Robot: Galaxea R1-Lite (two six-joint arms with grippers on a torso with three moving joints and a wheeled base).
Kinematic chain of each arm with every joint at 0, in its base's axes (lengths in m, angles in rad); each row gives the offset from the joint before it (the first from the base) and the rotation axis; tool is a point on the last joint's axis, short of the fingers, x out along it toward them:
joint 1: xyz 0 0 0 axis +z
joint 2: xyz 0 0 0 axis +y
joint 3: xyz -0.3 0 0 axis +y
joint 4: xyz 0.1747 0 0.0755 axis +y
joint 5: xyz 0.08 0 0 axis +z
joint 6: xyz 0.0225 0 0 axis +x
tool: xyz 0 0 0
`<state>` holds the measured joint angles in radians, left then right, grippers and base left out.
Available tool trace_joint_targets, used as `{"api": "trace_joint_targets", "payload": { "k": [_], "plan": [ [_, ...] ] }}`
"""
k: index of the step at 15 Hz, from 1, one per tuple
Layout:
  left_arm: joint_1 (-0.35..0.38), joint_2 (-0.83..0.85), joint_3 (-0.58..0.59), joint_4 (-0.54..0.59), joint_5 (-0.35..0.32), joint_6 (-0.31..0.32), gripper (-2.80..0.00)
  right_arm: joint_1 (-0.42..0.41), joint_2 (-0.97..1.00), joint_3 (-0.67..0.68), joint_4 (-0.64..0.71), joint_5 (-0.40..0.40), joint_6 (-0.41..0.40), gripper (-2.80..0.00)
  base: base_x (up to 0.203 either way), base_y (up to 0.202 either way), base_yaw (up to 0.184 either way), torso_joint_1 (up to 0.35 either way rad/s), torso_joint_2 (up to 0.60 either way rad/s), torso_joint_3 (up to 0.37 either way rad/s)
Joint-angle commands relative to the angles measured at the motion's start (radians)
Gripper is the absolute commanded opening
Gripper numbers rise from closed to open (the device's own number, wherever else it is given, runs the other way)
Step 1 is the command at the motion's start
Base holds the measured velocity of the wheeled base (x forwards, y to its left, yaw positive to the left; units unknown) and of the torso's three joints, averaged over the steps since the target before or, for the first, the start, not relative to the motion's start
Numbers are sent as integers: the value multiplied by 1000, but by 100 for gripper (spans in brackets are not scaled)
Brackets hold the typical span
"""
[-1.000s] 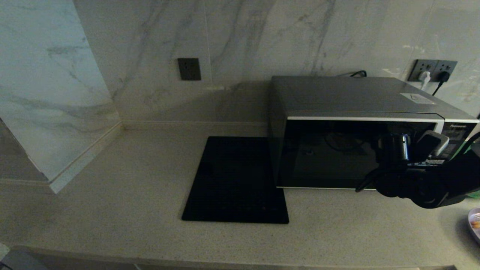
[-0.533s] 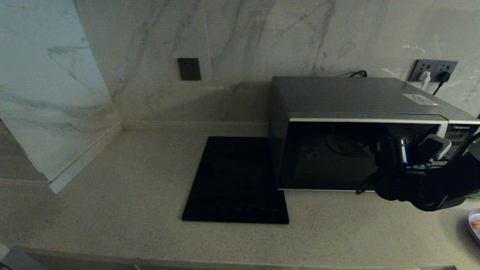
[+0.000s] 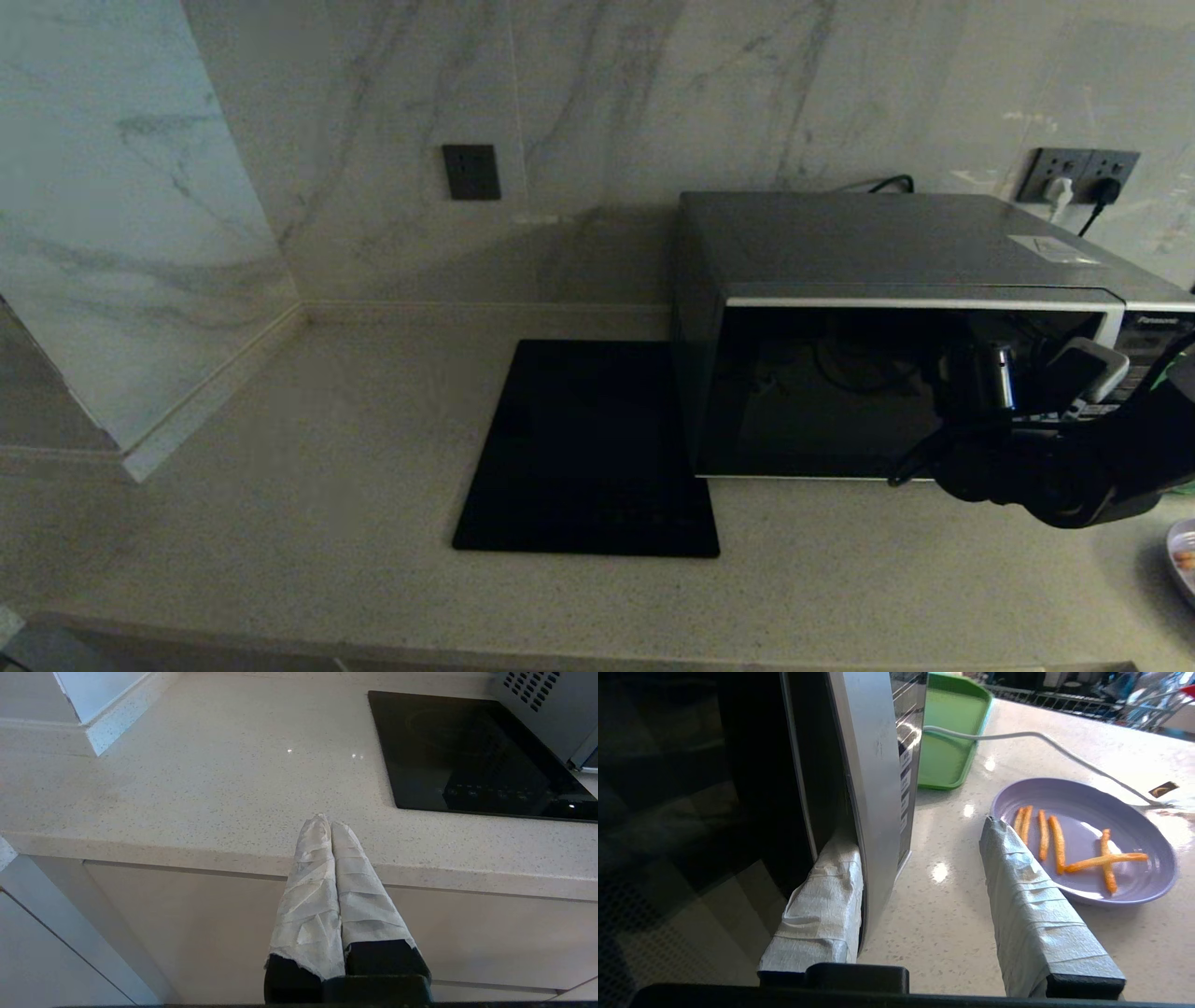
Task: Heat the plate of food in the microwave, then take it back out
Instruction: Open the microwave oven
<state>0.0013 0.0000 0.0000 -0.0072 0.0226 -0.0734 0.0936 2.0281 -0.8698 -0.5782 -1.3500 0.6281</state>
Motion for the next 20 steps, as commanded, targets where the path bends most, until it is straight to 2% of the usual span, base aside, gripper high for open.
{"api": "trace_joint_targets", "payload": {
  "k": [1, 8, 12, 20],
  "plan": [
    [0, 0, 0, 0, 0, 0, -280, -2, -5, 9, -5, -25, 13, -280, 0, 0, 0, 0, 0, 0],
    [0, 1, 0, 0, 0, 0, -280, -25, 8, 7, -4, -78, 57, -280, 0, 0, 0, 0, 0, 0],
    [0, 0, 0, 0, 0, 0, -280, -23, 24, 3, -5, -81, 80, -280, 0, 0, 0, 0, 0, 0],
    [0, 2, 0, 0, 0, 0, -280, -41, 81, 6, -5, -110, 93, -280, 0, 0, 0, 0, 0, 0]
  ]
}}
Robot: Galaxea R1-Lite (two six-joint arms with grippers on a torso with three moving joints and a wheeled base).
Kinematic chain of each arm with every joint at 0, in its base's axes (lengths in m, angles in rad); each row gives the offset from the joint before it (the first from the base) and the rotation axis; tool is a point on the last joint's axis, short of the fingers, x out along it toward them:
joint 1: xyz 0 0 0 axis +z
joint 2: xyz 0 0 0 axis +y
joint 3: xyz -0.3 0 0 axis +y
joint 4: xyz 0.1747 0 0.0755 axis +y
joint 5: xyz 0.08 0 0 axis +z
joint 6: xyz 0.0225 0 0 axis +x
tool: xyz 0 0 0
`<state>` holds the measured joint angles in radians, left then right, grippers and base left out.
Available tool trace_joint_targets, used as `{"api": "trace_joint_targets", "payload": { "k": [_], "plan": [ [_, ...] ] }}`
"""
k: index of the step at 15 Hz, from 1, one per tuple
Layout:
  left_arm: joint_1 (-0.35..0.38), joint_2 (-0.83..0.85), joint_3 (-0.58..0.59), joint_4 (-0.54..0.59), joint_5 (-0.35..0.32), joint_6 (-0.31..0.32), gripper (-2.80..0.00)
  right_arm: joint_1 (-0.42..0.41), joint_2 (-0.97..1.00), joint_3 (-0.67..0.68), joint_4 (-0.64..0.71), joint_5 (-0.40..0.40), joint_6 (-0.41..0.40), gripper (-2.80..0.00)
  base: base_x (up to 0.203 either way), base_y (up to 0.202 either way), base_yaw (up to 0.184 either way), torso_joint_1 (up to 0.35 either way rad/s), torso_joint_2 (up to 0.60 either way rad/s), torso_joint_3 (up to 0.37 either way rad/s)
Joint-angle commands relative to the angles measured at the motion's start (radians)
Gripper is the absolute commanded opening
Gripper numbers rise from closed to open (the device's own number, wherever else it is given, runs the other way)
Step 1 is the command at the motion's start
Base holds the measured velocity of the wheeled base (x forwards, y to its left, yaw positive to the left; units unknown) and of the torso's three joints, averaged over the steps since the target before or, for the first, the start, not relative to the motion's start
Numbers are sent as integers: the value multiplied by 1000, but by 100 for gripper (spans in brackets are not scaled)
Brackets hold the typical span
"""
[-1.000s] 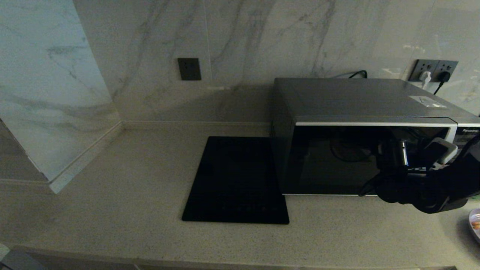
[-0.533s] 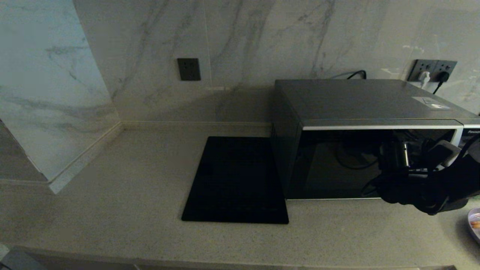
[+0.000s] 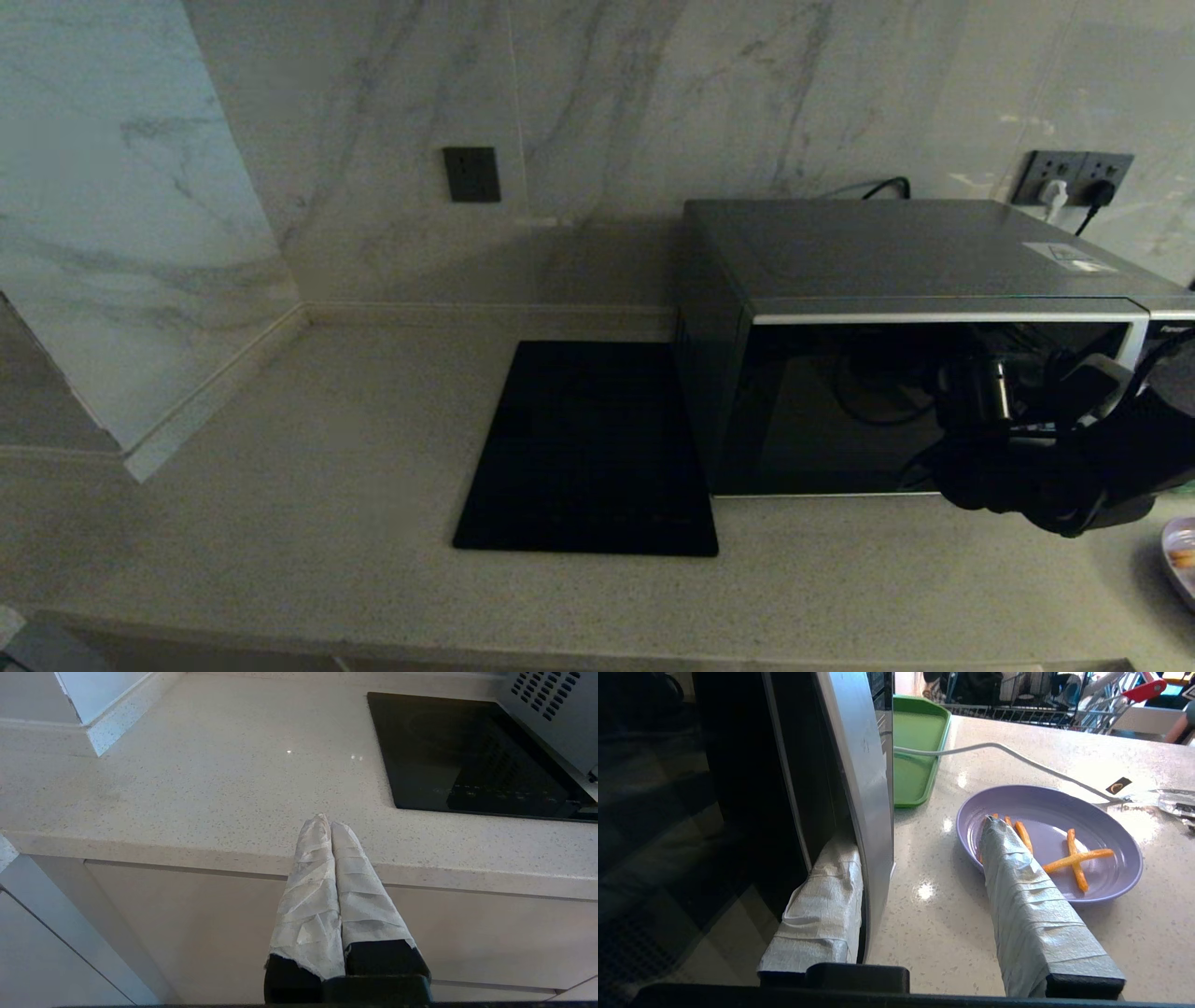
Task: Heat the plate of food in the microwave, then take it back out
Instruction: Open the microwave oven
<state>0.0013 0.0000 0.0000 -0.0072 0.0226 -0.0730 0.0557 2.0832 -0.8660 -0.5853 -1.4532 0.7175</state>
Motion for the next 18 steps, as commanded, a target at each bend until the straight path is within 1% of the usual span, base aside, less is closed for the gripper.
{"api": "trace_joint_targets", "payload": {
  "k": [1, 4, 7, 12, 15, 18],
  "plan": [
    [0, 1, 0, 0, 0, -1, -280, -4, 32, -2, 2, -7, 6, -280, 0, 0, 0, 0, 0, 0],
    [0, 2, 0, 0, 0, -1, -280, -11, 54, -20, 2, -11, 30, -280, 0, 0, 0, 0, 0, 0],
    [0, 1, 0, 0, 0, -1, -280, -50, 50, -22, 2, -25, 36, -280, 0, 0, 0, 0, 0, 0],
    [0, 1, 0, 0, 0, -1, -280, -83, -22, -6, 4, -26, 36, -280, 0, 0, 0, 0, 0, 0],
    [0, 2, 0, 0, 0, -1, -280, -122, -69, -4, 5, -26, 36, -280, 0, 0, 0, 0, 0, 0],
    [0, 2, 0, 0, 0, -1, -280, -118, -113, -1, 4, -24, 36, -280, 0, 0, 0, 0, 0, 0]
  ]
}}
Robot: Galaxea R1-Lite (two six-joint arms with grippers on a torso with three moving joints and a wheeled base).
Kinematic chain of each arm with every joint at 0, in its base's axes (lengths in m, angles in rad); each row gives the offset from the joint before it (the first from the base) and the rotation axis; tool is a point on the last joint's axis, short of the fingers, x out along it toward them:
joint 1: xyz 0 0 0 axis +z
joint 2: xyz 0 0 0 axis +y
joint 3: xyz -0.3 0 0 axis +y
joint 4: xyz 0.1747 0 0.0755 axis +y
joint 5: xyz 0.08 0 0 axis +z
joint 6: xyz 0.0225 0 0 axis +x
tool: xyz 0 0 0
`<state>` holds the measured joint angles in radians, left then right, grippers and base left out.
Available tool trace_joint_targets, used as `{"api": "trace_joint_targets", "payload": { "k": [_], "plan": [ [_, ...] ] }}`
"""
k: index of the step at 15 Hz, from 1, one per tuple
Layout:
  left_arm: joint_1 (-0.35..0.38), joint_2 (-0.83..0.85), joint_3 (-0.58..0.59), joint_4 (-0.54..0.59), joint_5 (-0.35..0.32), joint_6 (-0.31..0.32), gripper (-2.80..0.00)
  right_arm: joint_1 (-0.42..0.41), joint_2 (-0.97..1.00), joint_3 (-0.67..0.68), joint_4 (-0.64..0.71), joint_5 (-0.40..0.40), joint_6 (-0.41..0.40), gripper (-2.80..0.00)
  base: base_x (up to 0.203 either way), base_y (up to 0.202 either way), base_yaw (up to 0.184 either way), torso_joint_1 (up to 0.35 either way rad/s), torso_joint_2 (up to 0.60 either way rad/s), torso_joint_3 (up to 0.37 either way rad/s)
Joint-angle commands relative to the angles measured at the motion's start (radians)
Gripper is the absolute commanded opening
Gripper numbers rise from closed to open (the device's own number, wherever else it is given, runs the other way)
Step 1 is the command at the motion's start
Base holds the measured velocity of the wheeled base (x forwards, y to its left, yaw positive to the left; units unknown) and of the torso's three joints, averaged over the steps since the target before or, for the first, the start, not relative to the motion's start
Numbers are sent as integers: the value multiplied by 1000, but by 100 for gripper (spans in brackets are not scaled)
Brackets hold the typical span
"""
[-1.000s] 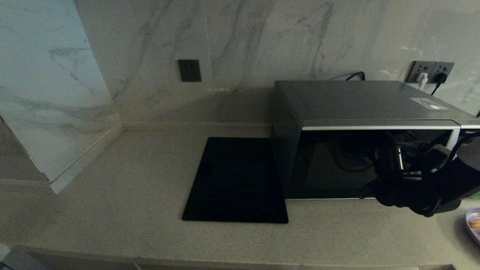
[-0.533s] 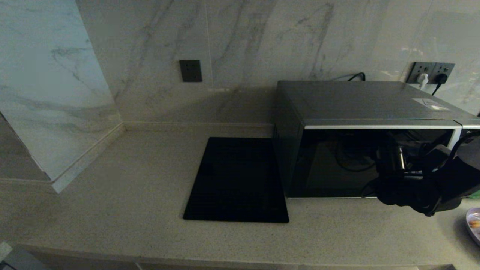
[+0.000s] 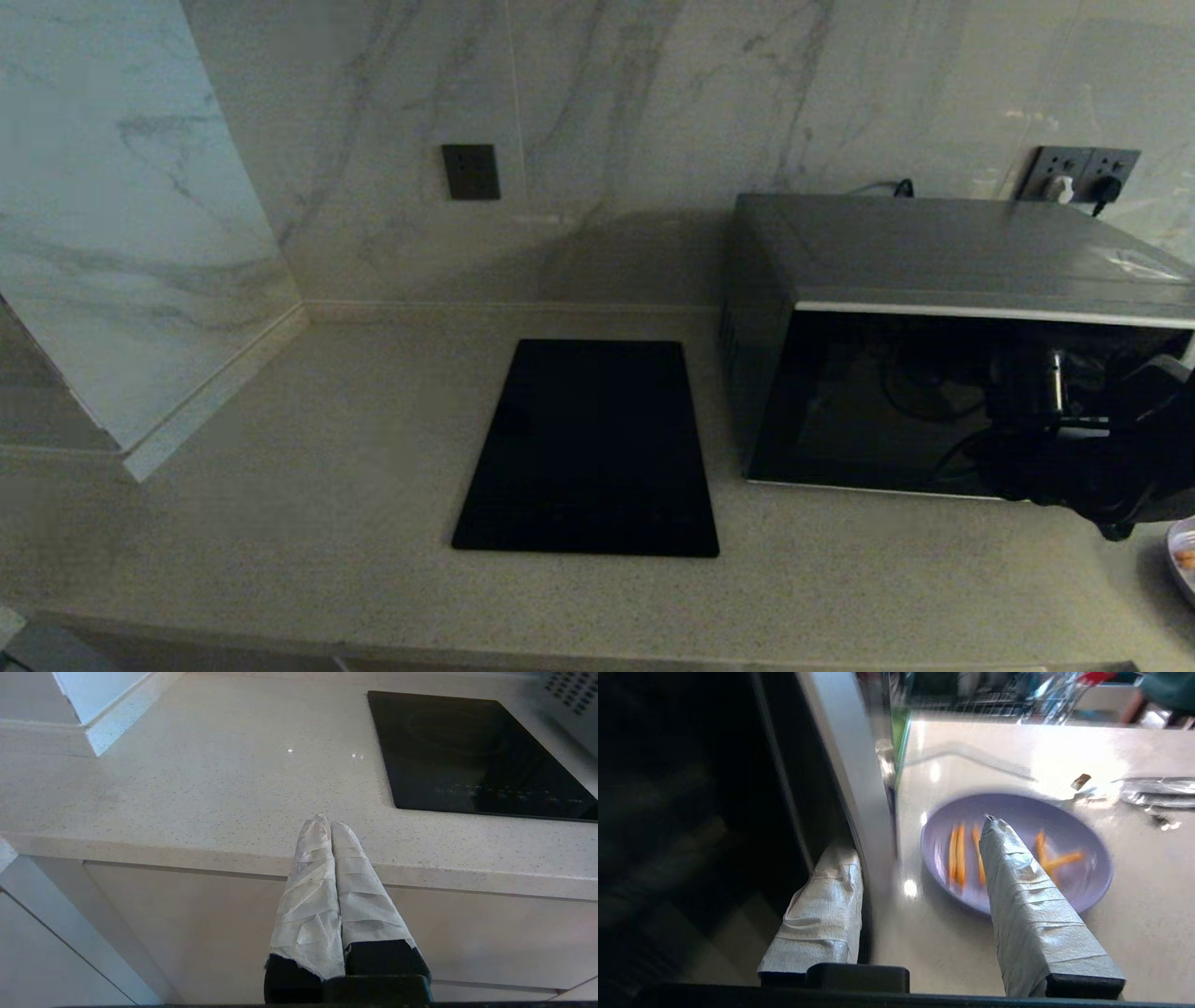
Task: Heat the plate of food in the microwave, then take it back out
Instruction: Open the microwave oven
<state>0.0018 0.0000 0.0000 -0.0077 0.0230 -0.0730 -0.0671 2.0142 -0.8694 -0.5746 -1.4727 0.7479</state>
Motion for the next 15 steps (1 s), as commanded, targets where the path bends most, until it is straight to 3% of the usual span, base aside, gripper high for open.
{"api": "trace_joint_targets", "payload": {
  "k": [1, 11, 15],
  "plan": [
    [0, 2, 0, 0, 0, -1, -280, 6, -61, 4, -8, -3, 7, -280, 0, 0, 0, 0, 0, 0],
    [0, 2, 0, 0, 0, -1, -280, 22, -146, 169, -10, 18, 63, -280, 0, 0, 0, 0, 0, 0],
    [0, 0, 0, 0, 0, -1, -280, 33, -100, 175, -11, 94, 62, -280, 0, 0, 0, 0, 0, 0]
  ]
}}
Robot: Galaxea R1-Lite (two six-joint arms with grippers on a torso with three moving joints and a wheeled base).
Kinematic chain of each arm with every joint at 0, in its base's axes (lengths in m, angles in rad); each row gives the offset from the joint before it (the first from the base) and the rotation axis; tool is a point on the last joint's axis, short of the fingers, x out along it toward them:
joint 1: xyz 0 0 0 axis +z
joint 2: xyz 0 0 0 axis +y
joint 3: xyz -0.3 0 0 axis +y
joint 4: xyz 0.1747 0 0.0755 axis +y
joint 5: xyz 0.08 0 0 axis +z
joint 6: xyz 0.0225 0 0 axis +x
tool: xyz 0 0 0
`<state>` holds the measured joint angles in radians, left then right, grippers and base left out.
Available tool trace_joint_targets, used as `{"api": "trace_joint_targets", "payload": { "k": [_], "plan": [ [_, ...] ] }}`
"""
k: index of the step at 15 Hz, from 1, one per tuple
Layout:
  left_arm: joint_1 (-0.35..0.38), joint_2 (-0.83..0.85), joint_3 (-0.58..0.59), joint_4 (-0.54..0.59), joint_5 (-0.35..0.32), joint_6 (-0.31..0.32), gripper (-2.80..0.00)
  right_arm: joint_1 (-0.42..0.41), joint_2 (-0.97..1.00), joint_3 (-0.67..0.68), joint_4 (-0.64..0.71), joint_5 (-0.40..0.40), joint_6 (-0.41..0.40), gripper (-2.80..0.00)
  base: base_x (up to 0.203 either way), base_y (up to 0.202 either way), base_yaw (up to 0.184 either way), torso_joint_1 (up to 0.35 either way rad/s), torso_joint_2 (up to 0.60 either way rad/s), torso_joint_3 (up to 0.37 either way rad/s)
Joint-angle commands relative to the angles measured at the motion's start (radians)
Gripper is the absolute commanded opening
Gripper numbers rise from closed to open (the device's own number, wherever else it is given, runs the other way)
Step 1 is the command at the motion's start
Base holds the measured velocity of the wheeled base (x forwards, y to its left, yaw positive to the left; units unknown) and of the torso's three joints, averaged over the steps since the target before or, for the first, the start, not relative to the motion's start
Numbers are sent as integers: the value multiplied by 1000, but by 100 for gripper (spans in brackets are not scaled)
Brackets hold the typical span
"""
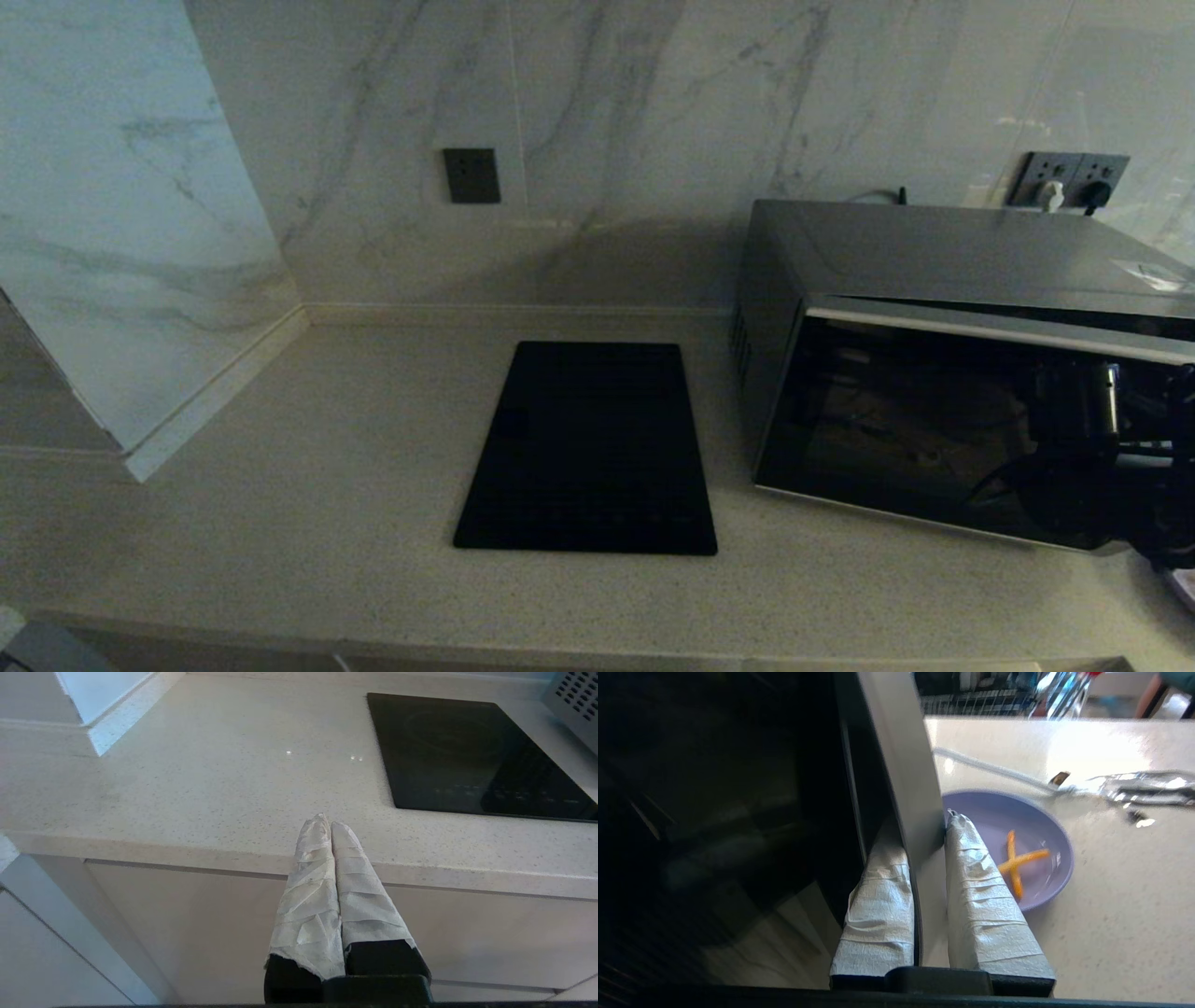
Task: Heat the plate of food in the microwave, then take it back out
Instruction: Open the microwave oven
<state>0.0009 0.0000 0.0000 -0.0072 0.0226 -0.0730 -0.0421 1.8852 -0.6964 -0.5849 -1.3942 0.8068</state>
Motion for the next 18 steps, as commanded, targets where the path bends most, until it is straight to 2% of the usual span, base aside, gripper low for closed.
{"api": "trace_joint_targets", "payload": {
  "k": [1, 3, 8, 12, 16, 18],
  "plan": [
    [1, 0, 0, 0, 0, -1, -280, 33, 39, 6, -1, 27, 4, -280, 0, 0, 0, 0, 0, 0],
    [1, 1, 0, 0, 0, -1, -280, 61, 49, 5, -1, 58, 3, -280, 0, 0, 0, 0, 0, 0],
    [1, 0, 0, 0, 0, -1, -280, 165, 5, -32, 0, 72, -10, -280, 0, 0, 0, 0, 0, 0],
    [1, 1, 0, 0, 0, -1, -280, 183, -73, -24, 2, 72, -54, -280, 0, 0, 0, 0, 0, 0],
    [1, 2, 0, 0, 0, -1, -280, 182, -236, 5, 3, 74, -130, -280, 0, 0, 0, 0, 0, 0],
    [1, 2, 0, 0, 0, -1, -280, 182, -369, 18, 4, 95, -220, -280, 0, 0, 0, 0, 0, 0]
  ]
}}
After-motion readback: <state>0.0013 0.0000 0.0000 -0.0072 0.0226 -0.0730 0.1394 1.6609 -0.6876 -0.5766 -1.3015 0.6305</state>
